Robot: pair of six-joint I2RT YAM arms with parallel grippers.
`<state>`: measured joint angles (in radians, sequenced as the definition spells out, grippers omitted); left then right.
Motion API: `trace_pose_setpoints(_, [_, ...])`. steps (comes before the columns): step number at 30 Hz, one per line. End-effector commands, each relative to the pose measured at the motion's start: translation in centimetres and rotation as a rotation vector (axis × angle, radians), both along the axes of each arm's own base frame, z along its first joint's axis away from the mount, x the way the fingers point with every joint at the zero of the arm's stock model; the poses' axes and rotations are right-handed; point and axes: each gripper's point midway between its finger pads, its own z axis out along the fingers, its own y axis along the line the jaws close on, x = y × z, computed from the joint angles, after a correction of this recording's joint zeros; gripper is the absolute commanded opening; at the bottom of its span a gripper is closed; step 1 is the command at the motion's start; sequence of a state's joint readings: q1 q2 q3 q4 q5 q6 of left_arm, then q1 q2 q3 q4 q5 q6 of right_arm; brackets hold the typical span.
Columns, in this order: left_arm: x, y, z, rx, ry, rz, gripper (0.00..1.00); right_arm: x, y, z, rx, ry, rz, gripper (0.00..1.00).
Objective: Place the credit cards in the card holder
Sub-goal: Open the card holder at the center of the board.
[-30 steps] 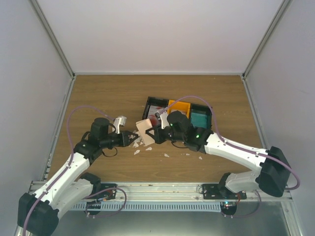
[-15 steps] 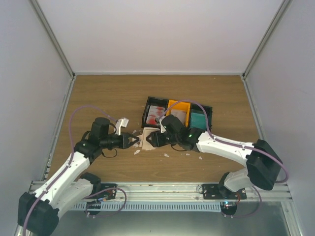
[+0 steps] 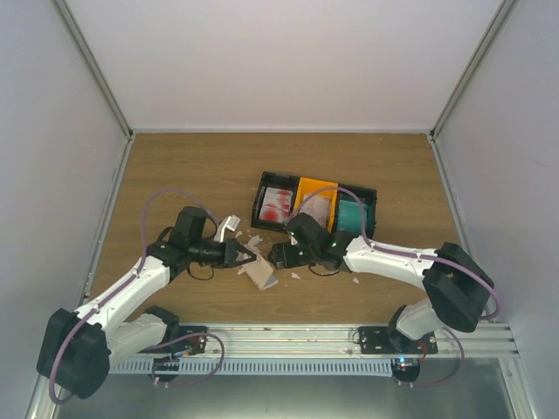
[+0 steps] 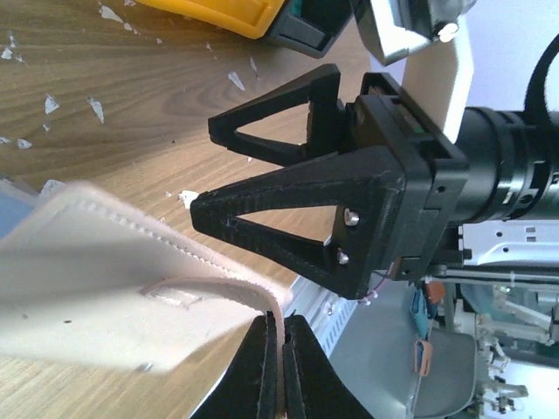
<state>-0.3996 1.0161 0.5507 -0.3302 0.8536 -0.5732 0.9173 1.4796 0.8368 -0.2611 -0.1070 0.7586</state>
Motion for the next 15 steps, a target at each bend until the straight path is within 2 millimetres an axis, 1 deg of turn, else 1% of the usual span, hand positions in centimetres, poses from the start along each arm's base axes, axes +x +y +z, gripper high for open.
trace_pose_setpoints(1, [0.2,-0.7,0.7,-0.044,0.007,-0.007,0.0,-0.1,-0.4,-1.0,0.007,0.024,-0.014,0.76])
trace_pose_setpoints(3, [0.1,-0.8,1.0,-0.052,0.009,-0.008,0.0,-0.5,-0.2,-1.1,0.025,0.039,0.003,0.76])
trace_pose_setpoints(5, [0.0,-1.2,1.6,-0.082,0.004,-0.021,0.0,-0.9,-0.1,-1.4,0.034,0.058,0.017,0.73])
trace_pose_setpoints(8, [-0.5,-2.1,2.0,-0.119,-0.002,-0.051,0.0,-1.4,0.2,-1.3,0.067,0.065,0.046,0.62])
trace_pose_setpoints(11, [-1.2,-3.5,2.0,-0.153,-0.002,-0.105,0.0,-1.8,0.8,-0.5,0.123,0.061,0.089,0.53])
trace_pose_setpoints(14, [-1.3,-5.2,2.7,-0.175,-0.039,-0.152,0.0,-1.9,0.7,0.0,0.144,0.056,0.09,0.5])
trace_pose_setpoints(15, [-1.3,-5.8,2.6,-0.169,-0.042,-0.166,0.0,-1.9,0.4,-0.1,0.141,0.057,0.081,0.49])
